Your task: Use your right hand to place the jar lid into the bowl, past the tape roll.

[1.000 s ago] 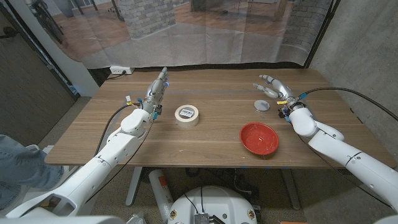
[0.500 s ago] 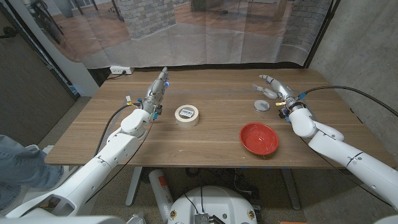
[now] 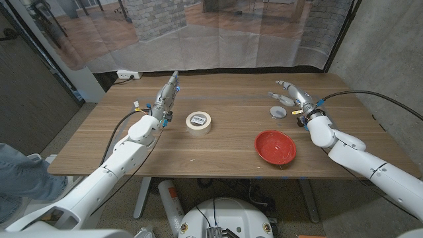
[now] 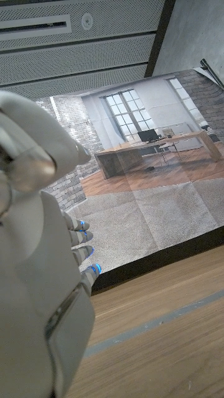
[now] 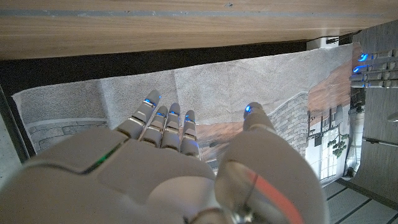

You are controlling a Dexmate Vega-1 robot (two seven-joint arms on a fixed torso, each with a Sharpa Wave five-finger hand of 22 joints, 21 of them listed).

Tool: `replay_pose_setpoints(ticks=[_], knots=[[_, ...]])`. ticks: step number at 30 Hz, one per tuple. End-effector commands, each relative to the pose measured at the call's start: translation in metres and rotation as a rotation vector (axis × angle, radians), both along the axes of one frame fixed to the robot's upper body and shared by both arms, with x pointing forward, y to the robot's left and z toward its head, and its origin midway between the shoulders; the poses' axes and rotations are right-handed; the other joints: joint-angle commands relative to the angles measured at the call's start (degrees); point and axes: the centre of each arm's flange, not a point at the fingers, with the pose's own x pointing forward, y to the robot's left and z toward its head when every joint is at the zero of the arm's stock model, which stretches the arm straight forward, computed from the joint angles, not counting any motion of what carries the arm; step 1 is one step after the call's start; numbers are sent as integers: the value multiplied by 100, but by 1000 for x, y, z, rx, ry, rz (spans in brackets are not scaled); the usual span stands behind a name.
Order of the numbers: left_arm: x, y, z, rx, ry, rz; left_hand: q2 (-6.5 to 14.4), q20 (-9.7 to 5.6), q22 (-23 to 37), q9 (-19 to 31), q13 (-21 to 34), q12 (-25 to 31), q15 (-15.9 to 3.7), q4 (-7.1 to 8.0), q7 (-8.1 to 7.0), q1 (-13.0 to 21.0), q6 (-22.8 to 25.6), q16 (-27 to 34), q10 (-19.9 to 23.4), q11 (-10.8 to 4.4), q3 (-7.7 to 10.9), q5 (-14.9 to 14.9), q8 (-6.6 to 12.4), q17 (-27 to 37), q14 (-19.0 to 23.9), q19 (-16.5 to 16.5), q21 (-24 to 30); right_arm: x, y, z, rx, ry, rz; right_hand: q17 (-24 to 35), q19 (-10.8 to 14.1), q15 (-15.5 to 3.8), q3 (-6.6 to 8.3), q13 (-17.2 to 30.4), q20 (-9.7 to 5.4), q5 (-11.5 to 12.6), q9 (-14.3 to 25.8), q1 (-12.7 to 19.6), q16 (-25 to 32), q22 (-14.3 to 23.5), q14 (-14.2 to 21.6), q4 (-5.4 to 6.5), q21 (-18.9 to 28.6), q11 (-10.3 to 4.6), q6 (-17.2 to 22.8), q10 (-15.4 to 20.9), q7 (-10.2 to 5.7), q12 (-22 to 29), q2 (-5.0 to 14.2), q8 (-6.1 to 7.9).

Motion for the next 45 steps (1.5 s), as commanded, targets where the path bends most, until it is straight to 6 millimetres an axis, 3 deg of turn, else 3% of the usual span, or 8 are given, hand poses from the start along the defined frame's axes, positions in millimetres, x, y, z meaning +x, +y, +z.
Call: replay_pose_setpoints(ticks=[1, 9, 14, 17, 21, 23, 27, 45], knots=[[-2, -1, 1, 6, -3, -3, 15, -261, 22, 19, 6, -11, 33, -29, -19, 31, 11, -10, 5, -19, -8, -19, -6, 7, -95, -693, -18, -3, 1, 0, -36, 4, -23, 28, 77, 62, 7, 19, 11, 52, 14, 76, -17, 19, 13, -38, -39, 13, -67, -73, 10, -15, 18, -44], [-5, -3, 2, 8, -10, -2, 26, -235, 24, 20, 7, -5, 22, -31, -21, 34, 58, 0, 50, -34, -19, -27, 0, 8, -60, -660, -14, -5, 3, 1, -82, 14, -40, 20, 123, 120, 4, 22, 162, 58, 15, 123, -39, 16, -37, -77, -77, 52, -164, -172, -33, -45, -12, -68], [-6, -4, 2, 10, -10, -1, 29, -224, 25, 20, 8, -5, 24, -32, -26, 35, 79, -5, 58, -47, -22, -29, 4, 8, -70, -670, -21, -5, 3, 1, -99, 25, -45, 21, 91, 157, -3, 24, 248, 62, 17, 145, -42, 15, -60, -93, -137, 27, -267, -243, -158, -61, -24, -90], [-6, -6, 2, 10, -11, -2, 32, -215, 25, 19, 8, -7, 15, -32, -22, 37, 84, -11, 62, -49, -24, -31, 2, 8, -83, -685, -30, -5, 3, 1, -108, 33, -50, 22, 42, 185, -9, 27, 400, 65, 19, 157, -51, 13, -100, -100, -194, -7, -287, -266, -212, -60, -27, -81], [-7, -7, 1, 8, -11, -3, 36, -213, 25, 19, 8, -5, 19, -32, -24, 37, 92, -15, 77, -45, -28, -34, 0, 8, -90, -686, -32, -6, 3, 2, -125, 44, -57, 18, 28, 225, -16, 29, 490, 67, 20, 175, -51, 12, -112, -111, -230, -25, -302, -281, -249, -57, -35, -75], [-7, -7, 1, 8, -11, -3, 37, -212, 26, 19, 8, -9, 20, -33, -23, 37, 105, -16, 70, -42, -29, -35, 3, 9, -92, -685, -33, -6, 4, 2, -133, 50, -65, 16, 33, 237, -24, 32, 719, 73, 22, 196, -50, 12, -124, -124, -277, -26, -332, -304, -276, -52, -46, -71], [-8, -7, 0, 12, -9, -2, 40, -202, 26, 19, 9, -11, 30, -33, -21, 38, 108, -17, 73, -35, -32, -37, 0, 9, -94, -695, -39, -5, 5, 4, -137, 57, -76, 20, 109, 277, -37, 35, 951, 80, 23, 196, -47, 11, -143, -121, -303, -40, -371, -345, -298, -54, -47, -68], [-8, -4, 4, 14, -17, -1, 56, -195, 27, 18, 10, -23, -11, -35, -39, 43, 116, -23, 77, -51, -45, -46, -15, 9, -108, -700, -49, 2, 9, 6, -176, 110, -124, 6, 250, 344, -37, 38, 1147, 87, 23, 293, -44, 9, -152, -169, -347, -43, -439, -404, -287, -51, -56, -65]])
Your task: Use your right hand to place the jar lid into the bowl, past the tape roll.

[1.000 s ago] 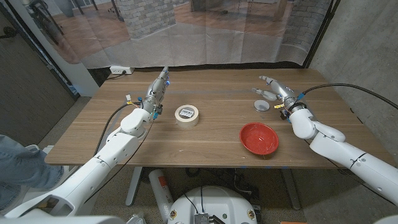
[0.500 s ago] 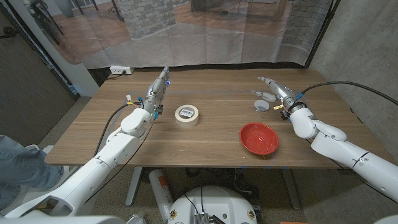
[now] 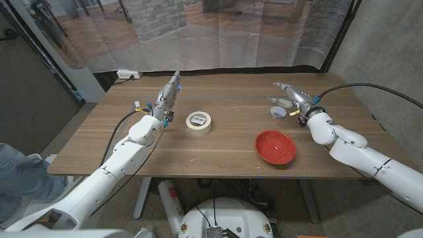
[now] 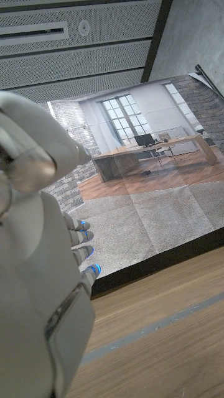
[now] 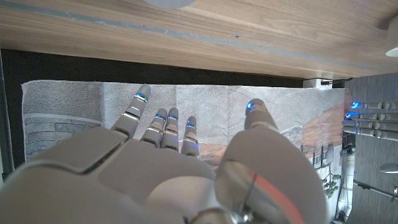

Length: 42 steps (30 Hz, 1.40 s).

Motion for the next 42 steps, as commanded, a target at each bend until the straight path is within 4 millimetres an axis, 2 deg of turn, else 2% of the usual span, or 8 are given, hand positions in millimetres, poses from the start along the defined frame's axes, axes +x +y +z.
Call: replay_pose_setpoints(ticks=[1, 19, 30, 42], knots=[[-1, 3, 3, 4, -7, 1, 34, -188, 27, 18, 12, -6, -9, -12, -8, 21, 25, -19, -6, -13, -23, -4, -16, 11, -97, -705, -12, 4, 3, 1, -27, 42, -42, 6, 54, 57, 11, 9, 41, 26, 23, 91, 2, 9, 33, -45, -9, -9, -15, -49, 29, -7, -31, 21], [-1, 8, 3, 2, -5, 8, 49, -180, 29, 18, 13, -21, -6, -14, -13, 26, 21, -24, -17, -18, -38, -13, -33, 11, -113, -723, -25, 11, 10, 3, -67, 91, -81, -8, 187, 78, 17, 11, 89, 42, 21, 257, 7, 8, 65, -124, -60, 18, -123, -107, 31, -6, -90, 10], [-1, 5, 4, 4, -3, 9, 71, -181, 30, 18, 14, -35, -7, -14, -21, 32, -8, -31, -44, -17, -38, -17, -49, 11, -135, -745, -34, 13, 9, 4, -100, 127, -106, -12, 230, 133, 11, 13, 173, 62, 21, 378, -5, 10, 40, -163, -129, 29, -341, -227, 18, -30, -147, -34], [-2, 3, 5, 6, -3, 14, 100, -178, 30, 18, 15, -39, -5, -14, -22, 40, -7, -30, -47, -24, -35, -22, -53, 12, -142, -751, -37, 15, 7, 3, -132, 162, -138, -14, 236, 180, 43, 17, 296, 117, 24, 622, -31, 13, -46, -219, -234, 32, -498, -394, -17, -56, -188, -22]])
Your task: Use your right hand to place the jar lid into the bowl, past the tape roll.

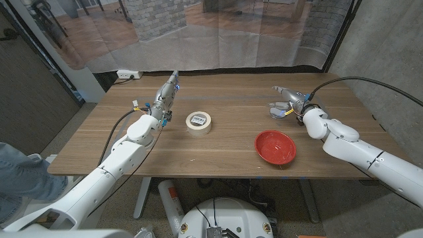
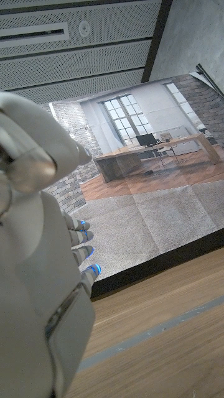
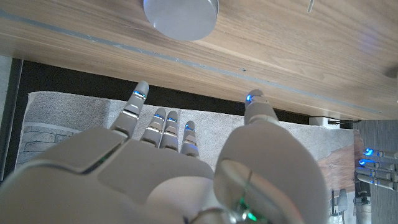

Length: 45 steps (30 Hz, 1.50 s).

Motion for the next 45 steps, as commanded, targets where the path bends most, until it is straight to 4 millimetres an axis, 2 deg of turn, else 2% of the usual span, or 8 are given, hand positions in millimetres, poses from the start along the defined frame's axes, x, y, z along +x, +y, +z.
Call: replay_pose_setpoints(ticks=[1, 23, 36, 45], knots=[[-1, -2, 2, 4, 2, 8, 72, -175, 30, 18, 15, -13, -5, 9, -24, 11, -6, -31, -26, -5, -12, -2, 2, 12, -143, -752, -15, 2, -2, 0, -26, 37, -30, -2, -8, 74, 13, 19, 85, 55, 24, 126, -16, 11, -61, -50, -56, -8, -95, -92, -10, -24, -6, 7], [0, -3, 3, 3, 2, 6, 106, -162, 31, 19, 17, -18, 0, 6, -27, 23, -5, -27, -31, 3, -14, -16, -3, 12, -142, -769, -21, 8, -1, 1, -63, 102, -71, 10, 98, 240, -88, 22, 104, 106, 26, 143, -4, 24, -162, 36, -182, 59, -393, -426, 43, -66, -108, -1], [-1, -4, 4, 3, -1, 7, 118, -160, 32, 19, 17, -18, 6, 4, -30, 29, -2, -28, -28, -5, -19, -25, -5, 12, -147, -776, -23, 10, 1, 1, -80, 129, -91, 9, 349, 285, -130, 20, 103, 140, 27, 187, 11, 32, -160, 61, -183, 98, -636, -596, 89, -68, -125, -17], [0, -6, 4, 5, 1, 3, 125, -145, 32, 19, 17, -20, 4, 2, -31, 31, -3, -27, -31, 0, -24, -31, -6, 13, -150, -787, -26, 12, 4, -3, -97, 154, -109, 8, 423, 316, -157, 20, 112, 158, 26, 217, 3, 33, -196, 65, -209, 109, -760, -718, 92, -78, -148, -17]])
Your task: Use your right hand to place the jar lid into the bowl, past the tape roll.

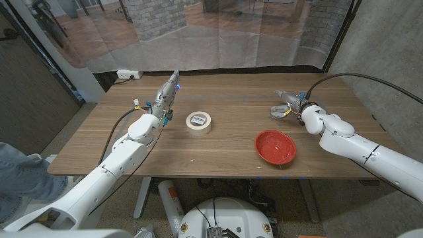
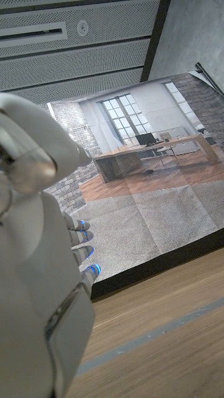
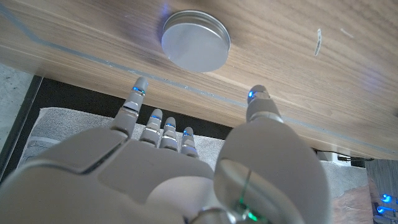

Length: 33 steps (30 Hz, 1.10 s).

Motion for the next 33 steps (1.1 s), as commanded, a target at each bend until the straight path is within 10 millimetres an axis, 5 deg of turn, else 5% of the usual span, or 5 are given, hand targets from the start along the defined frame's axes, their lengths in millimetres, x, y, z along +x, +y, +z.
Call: replay_pose_setpoints(ticks=[1, 25, 33], knots=[[0, -3, 1, 1, -1, -5, 57, -143, 32, 19, 18, 2, 3, 2, -32, 10, -1, -27, -29, 3, -25, -11, -11, 13, -150, -788, -3, 2, 4, -3, -22, 31, -22, 7, 53, 50, -22, 20, -5, 26, 26, 41, 1, 5, -10, 6, -25, 8, -93, -72, -12, -11, -34, -4], [-1, -1, -1, -5, 0, -3, 82, -122, 34, 25, 19, -5, 16, -1, -40, 18, -49, -30, -49, -18, -37, -27, -22, 14, -175, -828, -12, 8, 8, -2, -69, 81, -49, 21, 193, 49, -197, 25, -5, 67, 23, -119, 50, 8, 68, 85, -97, -14, 27, -13, -19, 83, -190, 101], [-3, -2, -3, -3, 0, -1, 89, -111, 34, 26, 20, -1, 1, -5, -45, 22, -17, -22, -39, -13, -46, -35, -9, 15, -159, -822, -7, 8, 6, -3, -69, 87, -50, 20, 412, -120, -271, 60, -11, 140, 24, -112, 110, 11, 311, 114, -153, -63, 294, 445, -6, 297, -174, 194]])
